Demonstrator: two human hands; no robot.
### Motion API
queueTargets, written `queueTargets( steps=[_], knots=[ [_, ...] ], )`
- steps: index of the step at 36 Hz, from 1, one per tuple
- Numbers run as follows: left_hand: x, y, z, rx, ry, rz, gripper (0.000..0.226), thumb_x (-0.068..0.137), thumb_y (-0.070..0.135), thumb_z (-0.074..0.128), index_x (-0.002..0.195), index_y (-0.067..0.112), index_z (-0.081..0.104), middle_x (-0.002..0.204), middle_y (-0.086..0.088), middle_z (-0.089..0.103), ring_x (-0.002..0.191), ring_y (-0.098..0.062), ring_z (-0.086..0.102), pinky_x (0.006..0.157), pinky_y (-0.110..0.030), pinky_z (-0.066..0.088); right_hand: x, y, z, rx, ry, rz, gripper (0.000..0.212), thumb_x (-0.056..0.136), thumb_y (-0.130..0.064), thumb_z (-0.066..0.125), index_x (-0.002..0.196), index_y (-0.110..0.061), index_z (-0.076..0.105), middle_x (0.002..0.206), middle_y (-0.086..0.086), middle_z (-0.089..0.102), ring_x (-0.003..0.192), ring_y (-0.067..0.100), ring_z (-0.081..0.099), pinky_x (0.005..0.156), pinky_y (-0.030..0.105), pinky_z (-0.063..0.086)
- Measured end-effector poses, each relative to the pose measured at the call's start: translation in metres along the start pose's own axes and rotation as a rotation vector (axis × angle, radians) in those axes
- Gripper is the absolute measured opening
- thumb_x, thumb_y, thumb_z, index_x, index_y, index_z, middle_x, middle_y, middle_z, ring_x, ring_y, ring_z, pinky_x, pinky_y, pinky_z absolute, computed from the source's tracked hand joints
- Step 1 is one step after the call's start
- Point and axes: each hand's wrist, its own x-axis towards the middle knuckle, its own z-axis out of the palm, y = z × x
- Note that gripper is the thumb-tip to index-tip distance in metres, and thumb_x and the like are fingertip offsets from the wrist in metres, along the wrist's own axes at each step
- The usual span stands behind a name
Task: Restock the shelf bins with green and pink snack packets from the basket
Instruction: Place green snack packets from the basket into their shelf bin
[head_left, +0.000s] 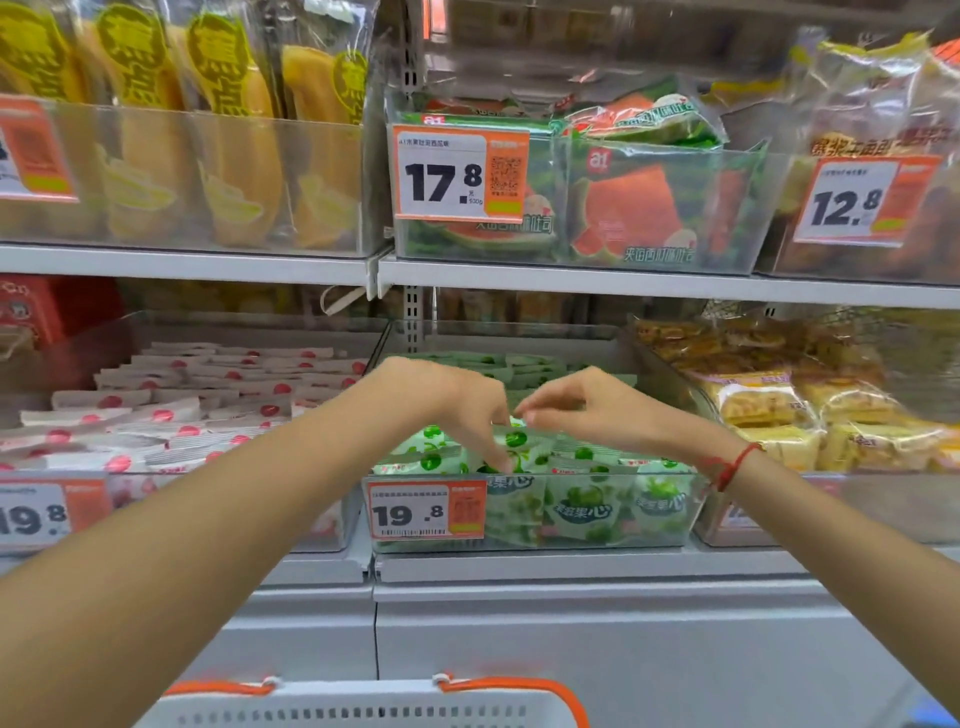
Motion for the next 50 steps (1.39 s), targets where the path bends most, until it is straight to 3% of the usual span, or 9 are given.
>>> queueTargets(
  steps=[9,13,22,26,29,34,39,46,50],
  knots=[
    [-0.009,-0.018,0.025,-0.018,0.210,0.029,0.037,0.087,0.045,0.064,0.113,0.019,0.068,0.103,0.005,0.066,0.107,-0.018,0.058,0.082,-0.029,0.034,0.014,-0.012,0.007,-0.393,-0.084,-0.057,0.023,0.080,-0.032,0.074,0.096,-0.015,0.075,0.047,-0.024,0.055,0.051,-0.008,0.050,0.052,0.009,0.035],
    [0.003,-0.014,0.025,-0.025,0.065,0.050,0.033,0.089,0.036,0.063,0.120,0.025,0.066,0.118,0.007,0.066,0.107,-0.017,0.059,0.077,-0.030,0.048,0.026,-0.016,0.008,-0.488,-0.226,-0.044,0.021,0.079,-0.026,0.075,0.098,-0.018,0.077,0.085,0.001,0.074,0.076,0.015,0.064,0.070,0.024,0.050],
    [0.029,-0.017,0.021,-0.039,-0.201,0.050,0.042,0.090,0.033,0.064,0.129,0.020,0.059,0.132,0.003,0.058,0.116,-0.019,0.055,0.101,-0.037,0.046,0.047,0.009,0.026,-0.275,-0.380,0.141,0.014,0.080,-0.018,0.074,0.091,-0.025,0.077,0.090,0.001,0.074,0.072,0.010,0.058,0.072,0.024,0.053],
    [0.007,-0.031,0.025,-0.343,-0.075,0.087,0.037,0.089,0.026,0.067,0.123,0.010,0.064,0.121,-0.006,0.064,0.097,-0.013,0.061,0.085,-0.022,0.048,0.040,0.002,0.011,-0.164,-0.464,0.134,0.016,0.088,-0.014,0.065,0.079,-0.025,0.071,0.061,-0.021,0.062,0.061,0.003,0.051,0.063,0.019,0.047],
    [-0.017,-0.045,0.033,-0.599,0.148,0.067,0.035,0.083,0.016,0.074,0.117,0.018,0.068,0.114,0.005,0.069,0.095,-0.002,0.064,0.086,-0.017,0.051,0.021,0.005,-0.008,0.002,-0.384,0.141,0.020,0.089,-0.018,0.065,0.108,-0.017,0.071,0.092,-0.015,0.072,0.080,0.006,0.065,0.067,0.017,0.053],
    [-0.032,-0.053,0.036,-0.083,0.171,-0.142,0.060,0.084,0.039,0.069,0.138,0.032,0.044,0.135,0.010,0.053,0.120,-0.014,0.052,0.094,-0.035,0.043,0.010,0.024,-0.008,0.022,0.133,0.037,0.032,0.083,-0.027,0.072,0.114,-0.018,0.069,0.110,-0.001,0.070,0.095,0.004,0.065,0.080,0.009,0.048],
    [-0.018,-0.047,0.035,0.174,0.047,-0.114,0.059,0.092,0.041,0.058,0.145,0.030,0.035,0.142,0.001,0.047,0.127,-0.024,0.047,0.094,-0.037,0.043,0.030,0.014,0.015,-0.145,-0.057,0.152,0.049,0.087,-0.032,0.067,0.133,-0.018,0.055,0.137,-0.002,0.054,0.125,0.013,0.051,0.104,0.025,0.040],
    [-0.016,-0.067,0.045,0.111,0.191,-0.062,0.051,0.093,0.008,0.051,0.133,0.039,0.050,0.135,0.005,0.056,0.117,-0.020,0.056,0.078,-0.032,0.043,0.051,0.013,0.019,-0.217,-0.163,0.123,0.036,0.089,-0.030,0.065,0.125,-0.029,0.062,0.132,-0.010,0.058,0.122,0.007,0.053,0.101,0.021,0.039],
    [-0.010,-0.069,0.049,0.165,0.255,-0.044,0.054,0.090,0.002,0.052,0.126,0.042,0.057,0.124,0.009,0.064,0.105,-0.017,0.062,0.067,-0.029,0.043,0.065,0.014,0.026,-0.266,-0.242,0.111,0.034,0.092,-0.026,0.061,0.126,-0.031,0.060,0.135,-0.011,0.055,0.124,0.012,0.052,0.104,0.036,0.043]
  ],
)
